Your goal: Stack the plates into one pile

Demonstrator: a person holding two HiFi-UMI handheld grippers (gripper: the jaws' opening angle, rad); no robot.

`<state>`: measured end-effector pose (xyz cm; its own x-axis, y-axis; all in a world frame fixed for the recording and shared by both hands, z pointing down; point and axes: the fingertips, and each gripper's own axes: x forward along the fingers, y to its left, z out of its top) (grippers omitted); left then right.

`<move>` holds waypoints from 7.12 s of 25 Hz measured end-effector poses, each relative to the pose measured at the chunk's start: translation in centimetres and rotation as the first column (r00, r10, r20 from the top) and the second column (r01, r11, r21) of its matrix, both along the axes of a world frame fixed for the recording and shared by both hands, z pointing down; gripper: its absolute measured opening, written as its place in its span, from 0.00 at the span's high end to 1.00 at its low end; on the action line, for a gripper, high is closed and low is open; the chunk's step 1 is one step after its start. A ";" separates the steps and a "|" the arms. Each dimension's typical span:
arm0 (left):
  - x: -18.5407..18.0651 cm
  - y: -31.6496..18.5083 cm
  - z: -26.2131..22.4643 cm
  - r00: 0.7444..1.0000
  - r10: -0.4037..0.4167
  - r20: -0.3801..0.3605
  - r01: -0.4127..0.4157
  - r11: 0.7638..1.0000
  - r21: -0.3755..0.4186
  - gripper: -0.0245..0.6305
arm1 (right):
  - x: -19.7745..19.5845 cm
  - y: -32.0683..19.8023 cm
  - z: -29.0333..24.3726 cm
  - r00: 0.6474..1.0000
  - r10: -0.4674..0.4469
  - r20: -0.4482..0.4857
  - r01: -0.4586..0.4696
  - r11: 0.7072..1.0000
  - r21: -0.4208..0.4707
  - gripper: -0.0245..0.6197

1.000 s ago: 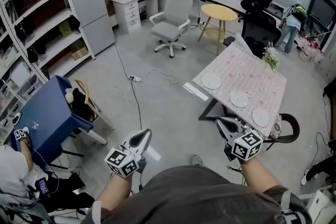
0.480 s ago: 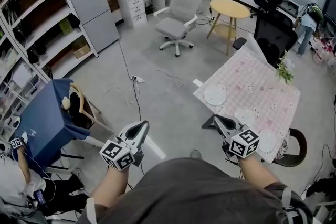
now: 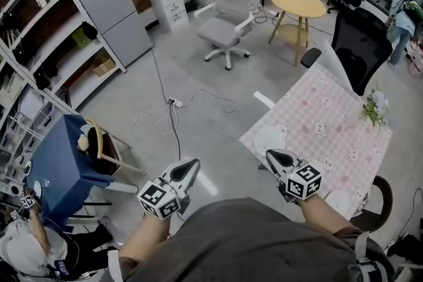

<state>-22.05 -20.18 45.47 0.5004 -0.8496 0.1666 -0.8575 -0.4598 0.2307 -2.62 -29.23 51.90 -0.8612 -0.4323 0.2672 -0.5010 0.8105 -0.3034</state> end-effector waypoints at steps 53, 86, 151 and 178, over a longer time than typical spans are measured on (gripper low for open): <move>-4.3 -8.7 10.4 0.965 0.234 -0.117 -0.251 0.955 -0.159 0.96 | 9.8 -6.7 25.7 0.662 0.572 -0.484 -0.683 0.193 -0.705 0.83; -2.1 -8.8 10.2 0.950 0.289 -0.116 -0.305 0.938 -0.164 0.96 | 13.0 -4.0 19.7 0.733 0.661 -0.163 -0.488 0.343 -0.802 0.97; 6.8 5.1 5.2 0.971 0.176 -0.162 -0.188 0.981 -0.059 0.96 | 7.4 6.5 -2.0 0.986 0.169 0.006 -0.169 0.985 0.018 0.97; 14.2 14.0 7.2 0.973 0.128 -0.190 -0.150 0.983 -0.106 0.96 | 28.3 6.7 22.0 0.654 0.685 -0.322 -0.590 0.195 -0.783 0.60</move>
<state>-7.90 -6.23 52.64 0.6432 -0.7493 0.1573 -0.7259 -0.5315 0.4365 25.67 -22.57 73.88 -0.4345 -0.4868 0.7578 -0.6622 -0.3977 -0.6351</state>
